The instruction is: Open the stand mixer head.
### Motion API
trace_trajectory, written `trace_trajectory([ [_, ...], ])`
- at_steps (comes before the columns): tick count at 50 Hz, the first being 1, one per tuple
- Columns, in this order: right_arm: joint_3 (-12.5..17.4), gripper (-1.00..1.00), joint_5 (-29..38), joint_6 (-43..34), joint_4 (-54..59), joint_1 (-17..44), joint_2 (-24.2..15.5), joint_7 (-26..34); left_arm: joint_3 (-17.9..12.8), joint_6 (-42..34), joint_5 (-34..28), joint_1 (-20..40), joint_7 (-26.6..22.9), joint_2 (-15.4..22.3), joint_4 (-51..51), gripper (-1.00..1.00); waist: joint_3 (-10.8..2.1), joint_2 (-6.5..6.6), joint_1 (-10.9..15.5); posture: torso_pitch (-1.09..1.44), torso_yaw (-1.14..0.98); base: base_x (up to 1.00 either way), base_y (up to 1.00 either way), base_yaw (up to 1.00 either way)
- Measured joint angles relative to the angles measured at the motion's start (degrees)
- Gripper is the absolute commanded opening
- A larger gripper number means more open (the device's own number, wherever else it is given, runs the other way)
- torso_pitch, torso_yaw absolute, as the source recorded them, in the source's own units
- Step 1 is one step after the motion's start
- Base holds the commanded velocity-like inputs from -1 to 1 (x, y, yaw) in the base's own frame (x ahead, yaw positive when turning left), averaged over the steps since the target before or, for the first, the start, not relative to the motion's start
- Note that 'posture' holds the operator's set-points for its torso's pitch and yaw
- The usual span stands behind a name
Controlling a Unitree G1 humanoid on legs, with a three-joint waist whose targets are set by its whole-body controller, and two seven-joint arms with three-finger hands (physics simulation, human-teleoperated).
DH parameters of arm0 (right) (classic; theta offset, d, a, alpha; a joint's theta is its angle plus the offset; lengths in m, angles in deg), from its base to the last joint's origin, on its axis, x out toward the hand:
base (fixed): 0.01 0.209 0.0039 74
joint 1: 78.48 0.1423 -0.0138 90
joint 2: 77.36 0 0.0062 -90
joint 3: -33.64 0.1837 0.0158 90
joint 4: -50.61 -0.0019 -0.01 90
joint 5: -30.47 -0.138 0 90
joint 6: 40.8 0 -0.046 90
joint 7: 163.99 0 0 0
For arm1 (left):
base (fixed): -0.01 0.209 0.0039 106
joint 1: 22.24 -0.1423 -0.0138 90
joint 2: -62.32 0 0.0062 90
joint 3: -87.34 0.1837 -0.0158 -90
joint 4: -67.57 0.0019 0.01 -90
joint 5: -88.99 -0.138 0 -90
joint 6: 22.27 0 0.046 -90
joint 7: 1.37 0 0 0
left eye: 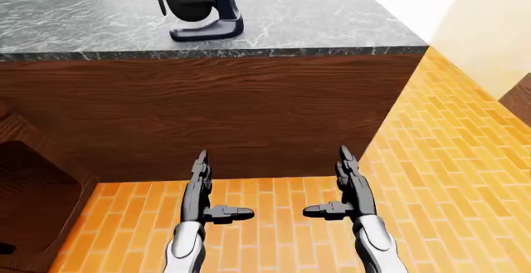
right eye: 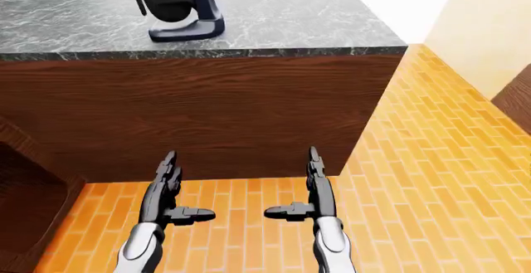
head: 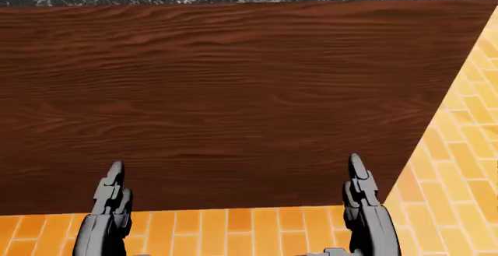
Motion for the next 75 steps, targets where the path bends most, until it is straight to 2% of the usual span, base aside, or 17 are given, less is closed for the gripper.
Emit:
trace_trajectory([
  [3,-0.2,1.0,-0.3,1.2,-5.0,0.6,-0.2,0.6,-0.2,0.9,0.2,0.7,-0.5,0.4,-4.9,0.87,-3.36,-0.2,0.3,0.0,0.0,0.0,0.0,0.0],
  [5,-0.4,1.0,-0.5,2.0,-5.9,0.8,0.1,0.9,0.0,2.2,0.0,0.8,-0.8,0.3,-5.7,0.87,-2.32,-0.52,0.4,0.0,0.0,0.0,0.0,0.0],
  [8,-0.6,1.0,-1.0,1.4,-5.9,0.2,0.1,1.4,0.5,2.0,-0.3,-0.1,-1.3,0.1,-5.0,0.87,-3.24,-0.41,0.5,0.0,0.0,0.0,0.0,0.0],
  [17,0.4,1.0,-5.7,0.0,-11.0,0.1,0.9,2.0,1.0,5.8,-0.4,-1.0,-2.3,-0.4,-9.8,0.87,-3.35,-0.28,0.4,0.0,0.0,0.0,0.0,0.0],
  [24,-3.2,1.0,-12.8,10.6,-25.4,-2.2,1.3,7.2,1.8,10.0,4.4,-1.5,-3.3,-0.8,-22.9,0.87,-4.65,-0.19,0.4,0.0,0.0,0.0,0.0,0.0],
  [25,-3.6,1.0,-13.8,10.3,-27.6,-2.2,1.3,7.5,2.3,9.3,4.6,-1.9,-3.3,-0.8,-25.4,0.87,-4.65,-0.19,0.3,0.0,0.0,0.0,0.0,0.0],
  [27,-5.0,1.0,-22.8,-4.7,-45.1,5.1,-9.9,-3.7,2.5,-10.0,9.0,7.0,2.6,6.1,-43.7,0.87,-2.38,-0.3,0.5,0.0,0.0,0.0,0.0,0.0],
  [29,-0.5,1.0,-29.5,-15.0,-61.8,11.9,-10.1,-11.4,-1.9,-22.0,12.3,15.4,6.8,6.4,-61.2,0.87,-4.08,-0.44,0.3,0.0,0.0,0.0,0.0,0.0],
  [32,0.6,1.0,-32.0,-15.4,-65.0,12.9,-7.4,-12.2,-2.0,-21.9,13.0,16.6,7.0,4.3,-65.0,0.87,-6.5,-0.33,0.4,0.0,0.0,0.0,0.0,0.0],
  [40,0.1,1.0,-32.3,-21.7,-62.9,11.1,-6.8,-12.9,-1.5,-28.2,13.2,14.6,7.1,4.6,-62.8,0.87,-2.72,-0.49,0.5,0.0,0.0,0.0,0.0,0.0],
  [57,0.4,1.0,-30.9,-21.6,-63.5,10.8,-5.4,-11.3,-1.1,-27.2,12.8,13.9,6.6,4.0,-63.6,0.87,-2.65,-0.3,0.5,0.0,0.0,0.0,0.07,0.0],
  [59,1.0,1.0,-30.1,-21.9,-63.3,10.6,-4.9,-10.9,-0.6,-27.4,12.6,13.7,6.3,3.7,-63.2,0.87,-2.0,-1.94,0.1,0.0,0.0,0.0,1.0,0.0],
  [61,1.5,1.0,-29.8,-22.0,-63.3,10.8,-4.8,-11.1,-0.1,-27.4,12.6,13.5,6.0,3.7,-63.4,0.87,-2.96,-3.19,-0.3,0.0,0.0,0.0,0.32,0.0],
  [66,0.8,1.0,-30.2,-20.8,-64.4,11.2,-5.3,-11.1,-0.3,-26.1,12.4,13.7,5.6,3.6,-64.5,0.87,-1.86,2.39,-1.2,0.0,0.0,0.0,0.4,0.0],
  [70,1.5,1.0,-29.6,-21.6,-63.4,10.3,-4.0,-10.7,0.2,-26.8,12.1,13.3,5.4,3.5,-63.7,0.87,-1.71,3.78,-0.8,0.0,0.0,0.0,0.25,0.0],
  [73,0.6,1.0,-30.0,-22.4,-62.5,10.2,-4.3,-10.7,-0.7,-27.0,11.7,13.1,5.7,3.6,-63.2,0.87,-2.65,4.07,-0.4,0.0,0.0,0.0,0.5,0.0],
  [75,0.2,1.0,-30.0,-21.9,-63.4,10.6,-4.6,-10.4,-0.9,-26.9,11.4,13.5,6.0,3.5,-63.4,0.87,-1.86,1.37,-0.1,0.0,0.0,0.0,0.54,0.0],
])
